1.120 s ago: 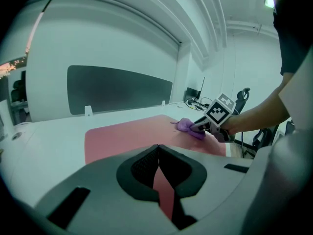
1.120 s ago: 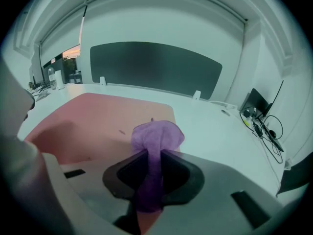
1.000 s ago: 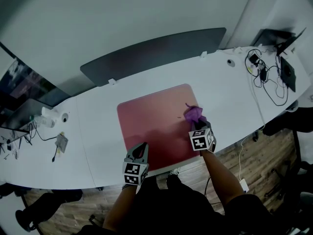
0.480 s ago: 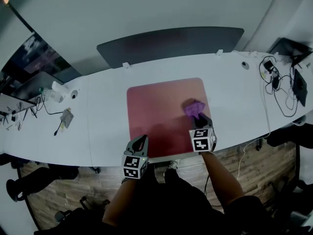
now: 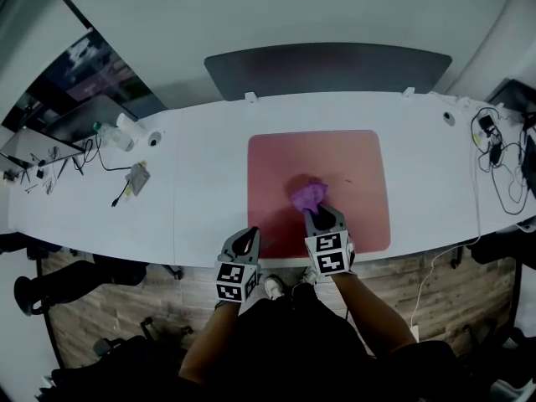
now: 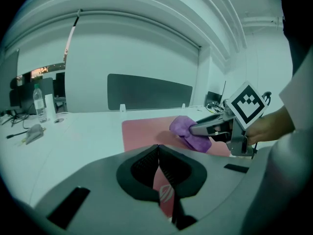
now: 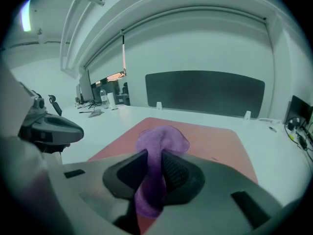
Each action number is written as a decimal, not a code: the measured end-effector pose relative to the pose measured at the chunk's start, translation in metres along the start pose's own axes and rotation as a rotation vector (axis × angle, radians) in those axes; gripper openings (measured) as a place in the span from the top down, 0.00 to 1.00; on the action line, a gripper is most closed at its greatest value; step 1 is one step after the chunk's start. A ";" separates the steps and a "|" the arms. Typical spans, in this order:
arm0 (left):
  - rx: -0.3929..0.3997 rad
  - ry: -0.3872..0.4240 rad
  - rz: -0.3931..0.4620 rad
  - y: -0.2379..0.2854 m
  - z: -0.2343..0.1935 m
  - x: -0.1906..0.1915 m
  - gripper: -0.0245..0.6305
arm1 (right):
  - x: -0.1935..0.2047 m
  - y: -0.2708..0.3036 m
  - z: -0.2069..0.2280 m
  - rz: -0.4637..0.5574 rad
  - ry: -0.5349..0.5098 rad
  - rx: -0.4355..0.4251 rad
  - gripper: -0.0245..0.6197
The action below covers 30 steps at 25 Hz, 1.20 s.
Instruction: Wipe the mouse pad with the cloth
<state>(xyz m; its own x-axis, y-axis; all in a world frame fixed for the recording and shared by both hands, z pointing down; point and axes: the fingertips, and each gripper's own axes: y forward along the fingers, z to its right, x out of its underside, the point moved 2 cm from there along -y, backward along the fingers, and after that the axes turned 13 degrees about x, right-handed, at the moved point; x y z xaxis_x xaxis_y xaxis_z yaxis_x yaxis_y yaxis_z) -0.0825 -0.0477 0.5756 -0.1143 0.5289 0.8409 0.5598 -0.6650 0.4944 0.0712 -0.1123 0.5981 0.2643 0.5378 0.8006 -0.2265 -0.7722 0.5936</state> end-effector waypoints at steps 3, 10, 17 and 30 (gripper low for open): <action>-0.006 -0.031 -0.001 -0.015 -0.007 0.006 0.93 | 0.002 0.000 -0.038 -0.012 -0.026 -0.050 0.82; -0.027 -0.059 -0.007 -0.041 -0.023 0.030 0.93 | 0.015 0.000 -0.119 -0.055 -0.084 -0.158 0.82; -0.039 -0.069 -0.002 -0.065 -0.037 0.038 0.93 | 0.031 -0.001 -0.167 -0.093 -0.154 -0.196 0.82; 0.027 -0.050 -0.015 -0.063 -0.026 0.048 0.93 | 0.060 -0.007 -0.117 -0.178 -0.097 -0.052 0.82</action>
<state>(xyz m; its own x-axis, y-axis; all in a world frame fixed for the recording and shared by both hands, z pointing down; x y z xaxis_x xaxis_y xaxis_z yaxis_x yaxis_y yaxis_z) -0.1443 0.0060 0.5900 -0.0824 0.5646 0.8212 0.5802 -0.6428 0.5002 -0.0212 -0.0353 0.6514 0.3925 0.6274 0.6726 -0.2154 -0.6482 0.7303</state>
